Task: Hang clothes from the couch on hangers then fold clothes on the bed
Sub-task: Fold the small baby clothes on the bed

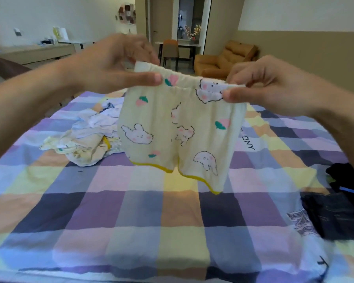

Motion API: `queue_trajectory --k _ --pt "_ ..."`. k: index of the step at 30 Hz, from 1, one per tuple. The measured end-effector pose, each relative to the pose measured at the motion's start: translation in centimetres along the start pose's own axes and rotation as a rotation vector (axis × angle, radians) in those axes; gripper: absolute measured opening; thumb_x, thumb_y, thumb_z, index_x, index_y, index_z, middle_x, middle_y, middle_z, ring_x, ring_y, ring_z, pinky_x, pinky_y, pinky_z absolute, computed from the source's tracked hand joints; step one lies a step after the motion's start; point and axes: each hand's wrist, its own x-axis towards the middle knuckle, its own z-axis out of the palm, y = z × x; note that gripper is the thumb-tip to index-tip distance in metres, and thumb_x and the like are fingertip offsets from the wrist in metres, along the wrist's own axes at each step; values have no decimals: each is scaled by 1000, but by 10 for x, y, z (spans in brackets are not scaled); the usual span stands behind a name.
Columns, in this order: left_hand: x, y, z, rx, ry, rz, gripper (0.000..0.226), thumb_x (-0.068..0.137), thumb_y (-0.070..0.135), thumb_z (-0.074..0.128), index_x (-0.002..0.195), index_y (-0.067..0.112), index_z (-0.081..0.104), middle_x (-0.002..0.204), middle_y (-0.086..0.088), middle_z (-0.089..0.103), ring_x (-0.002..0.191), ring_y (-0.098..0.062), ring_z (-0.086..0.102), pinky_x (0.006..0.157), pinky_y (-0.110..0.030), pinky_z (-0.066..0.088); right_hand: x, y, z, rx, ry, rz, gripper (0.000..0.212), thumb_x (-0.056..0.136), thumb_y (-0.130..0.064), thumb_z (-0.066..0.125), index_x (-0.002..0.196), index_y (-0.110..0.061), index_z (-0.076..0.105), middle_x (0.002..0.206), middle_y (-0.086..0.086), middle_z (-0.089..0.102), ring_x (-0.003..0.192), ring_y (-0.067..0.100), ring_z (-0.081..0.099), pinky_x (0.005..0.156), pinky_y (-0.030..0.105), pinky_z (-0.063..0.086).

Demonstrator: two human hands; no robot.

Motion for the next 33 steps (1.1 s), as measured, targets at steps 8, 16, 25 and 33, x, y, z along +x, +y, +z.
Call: queue_trajectory --k 8,16,25,33 --pt "-9 11 50 -438 96 -525 22 90 32 72 91 10 73 79 4 78 72 -9 74 63 -24 58 0 22 48 336 261 338 37 83 -35 81 75 -1 69 72 27 64 59 22 49 58 32 38" --pt "-57 69 126 -578 211 -425 51 72 34 90 105 24 53 102 4 70 96 -13 68 81 -39 60 -22 -29 111 792 390 233 19 100 -6 56 117 -8 63 85 16 75 69 21 71 65 36 60" --pt "-87 51 164 -1240 308 -469 62 78 14 62 138 19 48 111 -5 72 99 -21 67 80 -34 52 -46 9 168 958 163 294 88 75 -7 83 150 -25 40 131 -6 66 122 12 63 95 33 54" --pt "-78 29 186 -710 165 -487 63 73 21 77 133 27 57 120 12 71 113 -4 66 97 -36 54 -21 21 172 877 379 335 26 84 6 73 108 -4 69 97 4 76 89 12 72 75 25 56"
